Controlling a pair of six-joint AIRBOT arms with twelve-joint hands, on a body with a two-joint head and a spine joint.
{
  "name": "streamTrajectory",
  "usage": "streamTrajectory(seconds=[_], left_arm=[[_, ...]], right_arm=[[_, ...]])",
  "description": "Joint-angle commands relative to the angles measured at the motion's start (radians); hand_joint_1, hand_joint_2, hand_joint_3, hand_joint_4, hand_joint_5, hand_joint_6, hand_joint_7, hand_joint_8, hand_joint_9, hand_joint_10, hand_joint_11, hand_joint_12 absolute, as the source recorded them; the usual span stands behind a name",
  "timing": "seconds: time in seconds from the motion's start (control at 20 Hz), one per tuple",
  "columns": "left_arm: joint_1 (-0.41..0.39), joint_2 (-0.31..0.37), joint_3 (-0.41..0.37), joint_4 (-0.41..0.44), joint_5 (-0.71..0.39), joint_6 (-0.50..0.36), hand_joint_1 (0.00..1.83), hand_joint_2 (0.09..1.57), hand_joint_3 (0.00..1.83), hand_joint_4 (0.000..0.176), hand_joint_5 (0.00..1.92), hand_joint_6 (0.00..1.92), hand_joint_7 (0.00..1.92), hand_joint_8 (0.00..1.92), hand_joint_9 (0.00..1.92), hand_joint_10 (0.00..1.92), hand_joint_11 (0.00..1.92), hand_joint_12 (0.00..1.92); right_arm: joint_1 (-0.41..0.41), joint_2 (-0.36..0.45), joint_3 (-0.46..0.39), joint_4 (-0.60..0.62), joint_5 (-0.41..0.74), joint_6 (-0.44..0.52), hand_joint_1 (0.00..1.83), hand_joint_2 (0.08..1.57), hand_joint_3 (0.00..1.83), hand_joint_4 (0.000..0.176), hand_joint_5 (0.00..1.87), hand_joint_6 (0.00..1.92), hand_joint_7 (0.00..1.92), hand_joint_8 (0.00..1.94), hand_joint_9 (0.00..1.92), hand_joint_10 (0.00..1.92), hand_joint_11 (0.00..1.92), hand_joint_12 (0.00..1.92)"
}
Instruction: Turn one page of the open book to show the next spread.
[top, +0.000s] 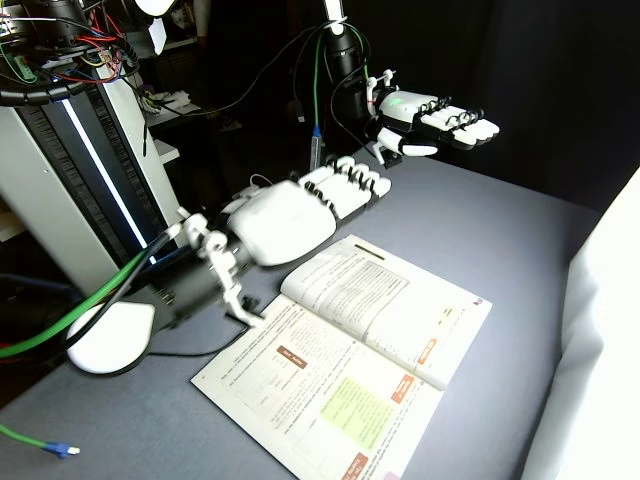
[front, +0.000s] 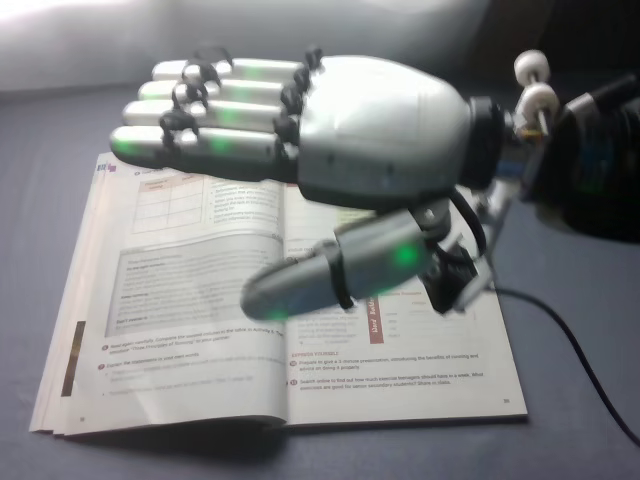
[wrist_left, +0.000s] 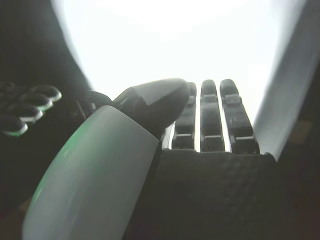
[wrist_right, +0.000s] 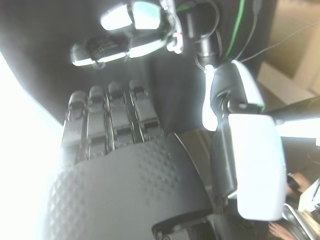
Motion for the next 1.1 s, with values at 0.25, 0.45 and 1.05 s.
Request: streamTrajectory(seconds=[0.25, 0.45, 1.05], left_arm=[[-0.003, -0.004, 0.003, 0.019, -0.122, -0.001, 0.05, 1.31, 0.00, 0.063, 0.01, 0.00, 0.00, 0.00, 0.00, 0.00, 0.00, 0.17], [-0.005, -0.010, 0.004, 0.058, -0.103, -0.004, 0.10, 1.29, 0.00, 0.072, 0.00, 0.00, 0.00, 0.00, 0.00, 0.00, 0.00, 0.10], [-0.055, -0.036, 0.017, 0.170, -0.095, -0.016, 0.03, 1.26, 0.00, 0.027, 0.00, 0.00, 0.00, 0.00, 0.00, 0.00, 0.00, 0.00]], right_arm=[[-0.070, 0.202, -0.065, 0.092, -0.006, 0.008, 0.08, 1.13, 0.00, 0.000, 0.00, 0.00, 0.00, 0.00, 0.00, 0.00, 0.00, 0.00], [-0.129, 0.301, -0.109, 0.129, -0.054, 0.008, 0.06, 1.18, 0.01, 0.000, 0.00, 0.00, 0.00, 0.00, 0.00, 0.00, 0.00, 0.00], [-0.402, 0.483, -0.238, 0.618, 0.247, -0.258, 0.00, 1.23, 0.03, 0.000, 0.00, 0.00, 0.00, 0.00, 0.00, 0.00, 0.00, 0.00]])
